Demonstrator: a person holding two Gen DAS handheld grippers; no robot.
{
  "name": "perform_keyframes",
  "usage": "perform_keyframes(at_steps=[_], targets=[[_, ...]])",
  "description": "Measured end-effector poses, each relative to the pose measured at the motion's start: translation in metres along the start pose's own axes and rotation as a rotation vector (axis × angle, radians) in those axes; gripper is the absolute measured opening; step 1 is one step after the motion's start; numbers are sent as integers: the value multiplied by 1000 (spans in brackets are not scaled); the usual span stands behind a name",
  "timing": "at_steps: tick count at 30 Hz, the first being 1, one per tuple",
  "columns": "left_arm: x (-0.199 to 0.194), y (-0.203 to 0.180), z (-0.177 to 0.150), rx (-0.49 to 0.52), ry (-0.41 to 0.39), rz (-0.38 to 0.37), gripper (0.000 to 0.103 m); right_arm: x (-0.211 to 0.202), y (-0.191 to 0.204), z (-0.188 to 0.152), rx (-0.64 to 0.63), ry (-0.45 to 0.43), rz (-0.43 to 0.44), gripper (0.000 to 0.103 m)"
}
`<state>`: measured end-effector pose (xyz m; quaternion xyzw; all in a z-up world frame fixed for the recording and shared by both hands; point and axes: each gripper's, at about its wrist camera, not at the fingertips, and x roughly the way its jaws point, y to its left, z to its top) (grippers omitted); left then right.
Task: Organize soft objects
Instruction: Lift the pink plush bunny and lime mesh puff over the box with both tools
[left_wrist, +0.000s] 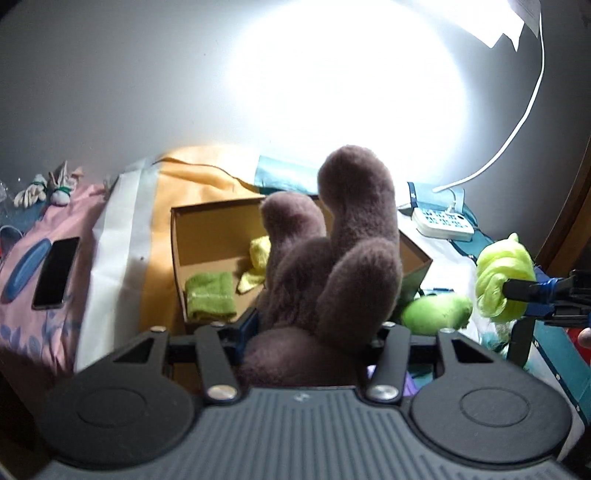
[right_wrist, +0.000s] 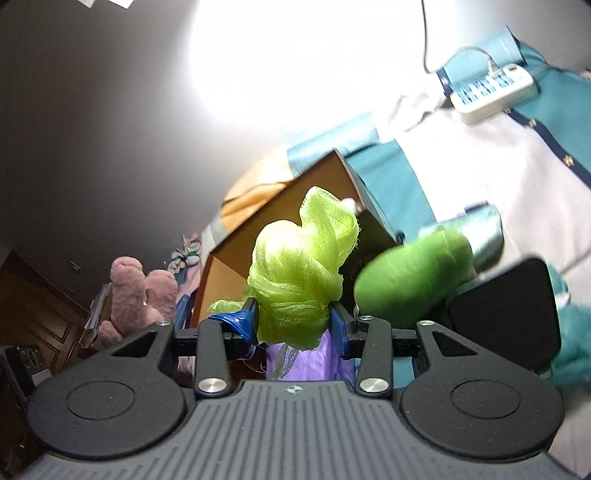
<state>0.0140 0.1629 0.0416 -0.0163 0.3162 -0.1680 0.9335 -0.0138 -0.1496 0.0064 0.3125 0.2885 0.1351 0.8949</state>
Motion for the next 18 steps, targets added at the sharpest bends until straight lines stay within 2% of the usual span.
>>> perform_keyframes(at_steps=[6, 11, 14, 18], targets=[[27, 7, 36, -10, -18, 57, 54, 16, 32, 58, -179, -79, 9, 24], [57, 15, 54, -57, -5, 121, 53, 53, 48, 95, -291, -95, -14, 24], [76, 19, 60, -73, 5, 153, 53, 82, 54, 107, -355, -90, -39, 24], [99, 25, 61, -104, 26, 186, 53, 119, 52, 106, -419, -49, -90, 24]])
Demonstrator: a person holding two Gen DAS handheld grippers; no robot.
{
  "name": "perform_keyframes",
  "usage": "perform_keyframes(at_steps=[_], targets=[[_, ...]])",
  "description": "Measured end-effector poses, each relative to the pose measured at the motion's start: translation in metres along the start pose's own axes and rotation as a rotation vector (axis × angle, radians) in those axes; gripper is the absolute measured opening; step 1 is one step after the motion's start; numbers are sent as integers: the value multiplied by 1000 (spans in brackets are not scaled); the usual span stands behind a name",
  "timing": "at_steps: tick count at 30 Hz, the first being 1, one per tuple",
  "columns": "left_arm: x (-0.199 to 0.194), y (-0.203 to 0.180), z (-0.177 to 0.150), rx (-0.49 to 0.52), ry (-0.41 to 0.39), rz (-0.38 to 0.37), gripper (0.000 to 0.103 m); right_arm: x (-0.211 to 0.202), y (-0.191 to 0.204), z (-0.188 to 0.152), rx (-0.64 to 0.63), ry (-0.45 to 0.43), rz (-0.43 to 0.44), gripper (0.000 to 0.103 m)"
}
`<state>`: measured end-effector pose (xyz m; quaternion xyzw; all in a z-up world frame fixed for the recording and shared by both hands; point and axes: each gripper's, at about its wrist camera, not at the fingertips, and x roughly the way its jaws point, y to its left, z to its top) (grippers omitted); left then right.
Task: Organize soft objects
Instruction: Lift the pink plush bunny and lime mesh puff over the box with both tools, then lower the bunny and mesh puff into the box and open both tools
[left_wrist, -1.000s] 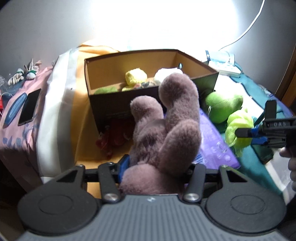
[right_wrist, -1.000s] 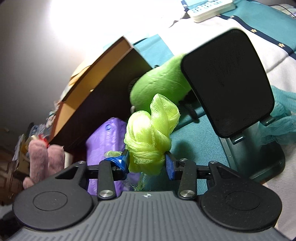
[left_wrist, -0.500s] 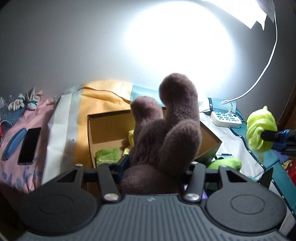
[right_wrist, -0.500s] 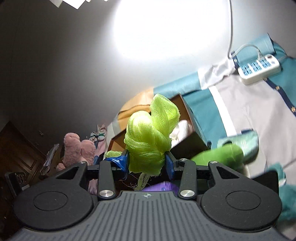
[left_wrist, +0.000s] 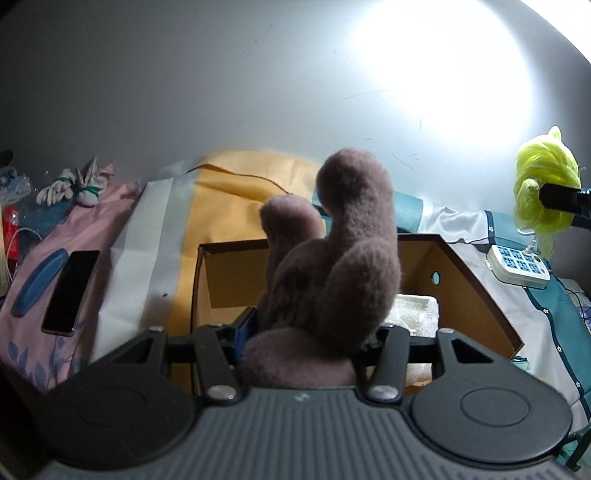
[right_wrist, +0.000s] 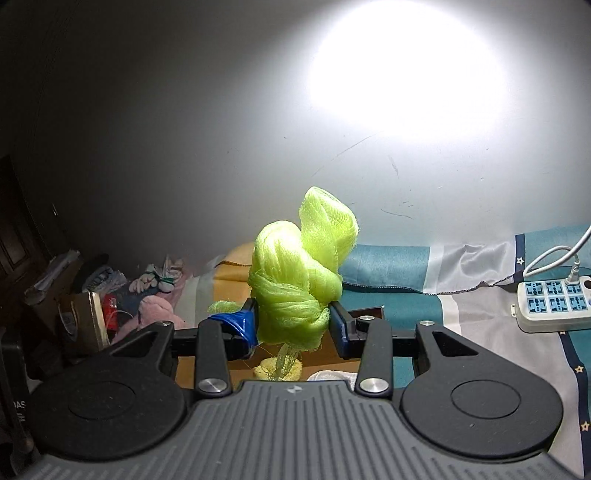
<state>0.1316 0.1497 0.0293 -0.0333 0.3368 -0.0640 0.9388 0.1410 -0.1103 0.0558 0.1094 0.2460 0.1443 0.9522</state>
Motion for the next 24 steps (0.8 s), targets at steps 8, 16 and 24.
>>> perform_keyframes(at_steps=[8, 16, 24], targets=[[8, 13, 25, -53, -32, 27, 51, 43, -3, -29, -21, 133, -27, 24], [11, 15, 32, -51, -44, 11, 51, 68, 3, -43, -98, 197, -43, 24], [53, 11, -9, -50, 120, 43, 52, 78, 6, -55, -155, 256, -43, 25]])
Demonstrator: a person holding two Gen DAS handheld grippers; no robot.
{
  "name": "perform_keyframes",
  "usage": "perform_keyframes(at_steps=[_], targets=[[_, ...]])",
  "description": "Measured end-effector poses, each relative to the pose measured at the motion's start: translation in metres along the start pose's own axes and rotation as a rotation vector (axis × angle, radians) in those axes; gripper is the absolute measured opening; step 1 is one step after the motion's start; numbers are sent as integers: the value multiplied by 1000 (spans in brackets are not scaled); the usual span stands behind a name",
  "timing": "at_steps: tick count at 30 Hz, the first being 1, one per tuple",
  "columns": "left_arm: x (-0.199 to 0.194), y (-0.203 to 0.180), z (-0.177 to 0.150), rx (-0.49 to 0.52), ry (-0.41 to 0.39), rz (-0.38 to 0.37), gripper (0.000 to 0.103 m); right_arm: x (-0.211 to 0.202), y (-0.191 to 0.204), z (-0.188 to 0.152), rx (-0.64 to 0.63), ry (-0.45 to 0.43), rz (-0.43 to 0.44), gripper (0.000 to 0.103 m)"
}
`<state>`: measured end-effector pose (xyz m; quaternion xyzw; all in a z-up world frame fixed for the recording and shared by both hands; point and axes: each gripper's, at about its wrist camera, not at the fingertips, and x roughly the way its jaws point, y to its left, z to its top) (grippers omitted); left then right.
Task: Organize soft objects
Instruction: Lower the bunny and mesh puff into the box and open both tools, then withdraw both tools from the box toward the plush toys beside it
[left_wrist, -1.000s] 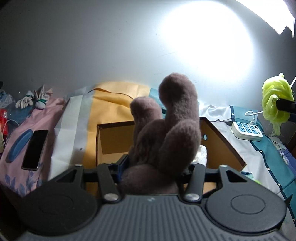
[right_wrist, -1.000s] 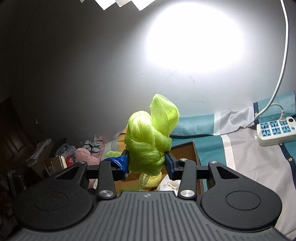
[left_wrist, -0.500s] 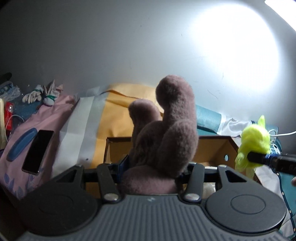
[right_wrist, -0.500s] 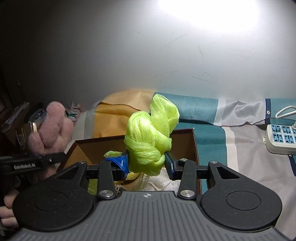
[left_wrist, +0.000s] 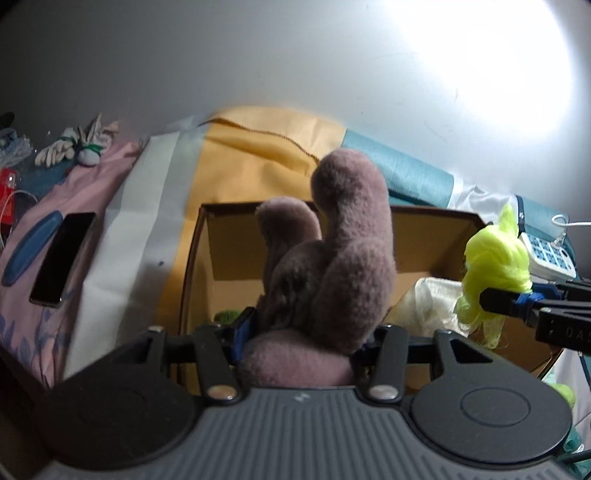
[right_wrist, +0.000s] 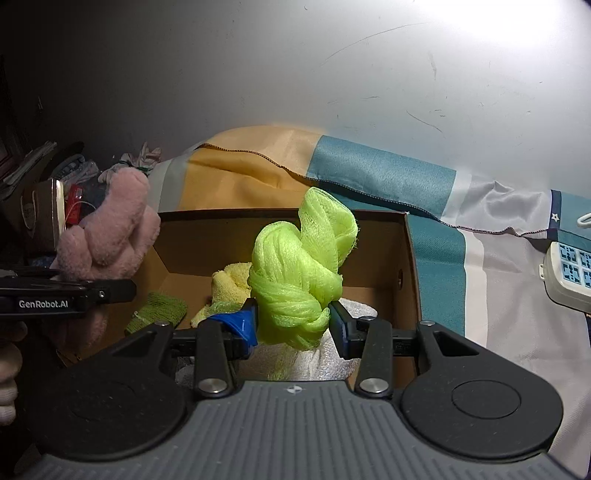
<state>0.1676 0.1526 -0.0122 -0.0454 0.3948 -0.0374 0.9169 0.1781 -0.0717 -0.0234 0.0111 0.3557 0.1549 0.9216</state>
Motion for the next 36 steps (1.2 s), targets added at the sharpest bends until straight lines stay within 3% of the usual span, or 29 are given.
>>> perform_keyframes(at_steps=[4, 8, 9, 10, 11, 19, 24, 36], targets=[[12, -1, -10, 12, 45, 33, 52, 3, -1, -1, 3, 6, -7, 25], [7, -4, -12, 20, 27, 41, 51, 3, 1, -1, 15, 3, 1, 25], [4, -6, -11, 29, 15, 50, 52, 5, 2, -2, 15, 7, 0, 25], [1, -9, -10, 43, 1, 64, 62, 5, 2, -3, 17, 7, -8, 26], [-1, -12, -9, 56, -10, 79, 68, 7, 3, -4, 22, 11, -24, 28], [-15, -17, -8, 73, -7, 145, 71, 4, -5, -9, 100, 17, -164, 30], [-31, -21, -10, 87, -26, 189, 72, -18, -9, -11, 217, -28, -105, 31], [-76, -9, -29, 73, -62, 248, 72, -73, 22, -28, 229, -90, 26, 31]])
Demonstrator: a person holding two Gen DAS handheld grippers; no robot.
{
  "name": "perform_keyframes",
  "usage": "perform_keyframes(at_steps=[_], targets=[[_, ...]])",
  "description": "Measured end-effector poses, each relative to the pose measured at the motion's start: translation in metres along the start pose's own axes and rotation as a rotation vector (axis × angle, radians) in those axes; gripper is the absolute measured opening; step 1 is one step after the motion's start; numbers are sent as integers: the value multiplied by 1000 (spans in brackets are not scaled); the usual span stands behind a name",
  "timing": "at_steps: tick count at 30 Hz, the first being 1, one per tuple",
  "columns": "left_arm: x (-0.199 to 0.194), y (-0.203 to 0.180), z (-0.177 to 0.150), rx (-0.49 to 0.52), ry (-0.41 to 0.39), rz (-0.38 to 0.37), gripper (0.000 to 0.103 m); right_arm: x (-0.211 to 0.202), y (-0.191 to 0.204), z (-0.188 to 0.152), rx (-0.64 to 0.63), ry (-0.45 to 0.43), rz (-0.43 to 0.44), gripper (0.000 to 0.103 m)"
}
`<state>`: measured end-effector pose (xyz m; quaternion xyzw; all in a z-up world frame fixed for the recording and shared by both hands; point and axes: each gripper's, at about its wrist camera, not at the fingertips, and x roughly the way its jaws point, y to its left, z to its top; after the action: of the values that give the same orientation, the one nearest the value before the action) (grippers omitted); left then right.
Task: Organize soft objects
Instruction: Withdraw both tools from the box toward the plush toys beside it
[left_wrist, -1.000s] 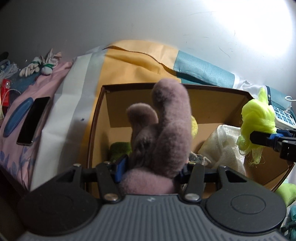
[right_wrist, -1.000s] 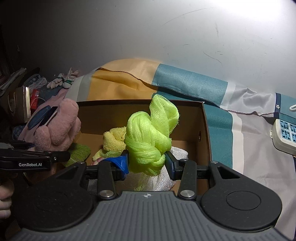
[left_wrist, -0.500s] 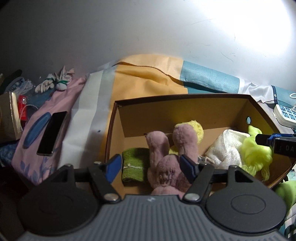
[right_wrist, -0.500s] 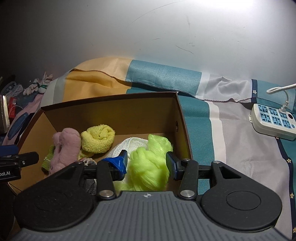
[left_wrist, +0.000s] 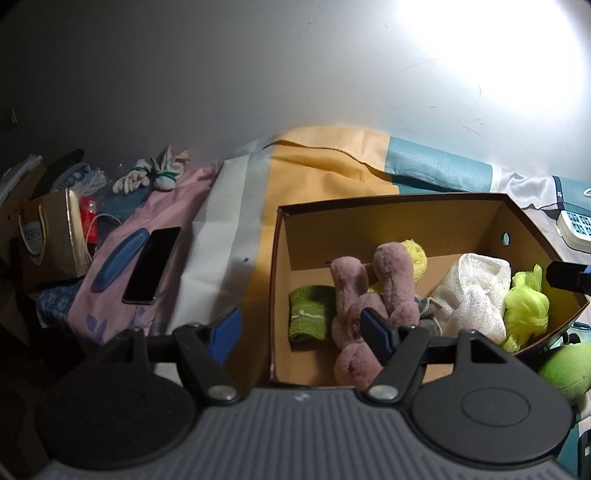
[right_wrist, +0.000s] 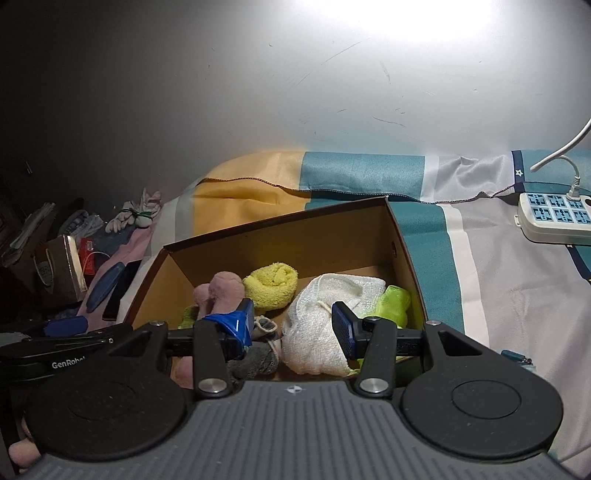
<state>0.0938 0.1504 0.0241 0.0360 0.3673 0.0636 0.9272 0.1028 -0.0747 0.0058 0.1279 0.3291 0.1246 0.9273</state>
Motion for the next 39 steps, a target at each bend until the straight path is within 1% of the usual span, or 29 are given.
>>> perform_keyframes(at_steps=[2, 4, 8, 12, 15, 17, 20, 23, 26, 29, 32, 34, 36, 39], targets=[[-6, 13, -8, -20, 8, -1, 72, -10, 1, -7, 14, -10, 26, 31], [-11, 23, -16, -36, 23, -9, 72, -18, 4, -15, 15, -18, 31, 30], [-21, 33, -31, -47, 55, 18, 73, -26, 6, -36, 26, 14, 42, 31], [-34, 34, -48, -54, 71, 13, 73, -37, 5, -60, 31, 54, 57, 31], [-41, 27, -62, -35, 83, 4, 73, -48, 4, -80, 27, 86, 74, 31], [-45, 23, -73, -25, 95, -14, 73, -55, 3, -91, 21, 97, 81, 31], [-49, 17, -91, 3, 106, -35, 73, -66, 0, -108, 6, 112, 68, 31], [-48, 12, -109, 30, 128, -56, 73, -75, -5, -126, -18, 126, 23, 31], [-46, 10, -123, 43, 145, -82, 73, -78, -15, -138, 8, 146, -5, 31], [-44, 10, -128, 58, 129, -86, 73, -80, -25, -149, 68, 164, -29, 31], [-37, 10, -125, 90, 105, -102, 73, -80, -27, -154, 86, 171, -43, 31], [-30, 11, -121, 118, 90, -127, 73, -80, -26, -155, 88, 169, -41, 31], [-22, 13, -116, 134, 73, -168, 75, -80, -24, -154, 87, 166, -43, 30], [-7, 16, -109, 167, 74, -229, 76, -79, -23, -154, 87, 164, -46, 31]])
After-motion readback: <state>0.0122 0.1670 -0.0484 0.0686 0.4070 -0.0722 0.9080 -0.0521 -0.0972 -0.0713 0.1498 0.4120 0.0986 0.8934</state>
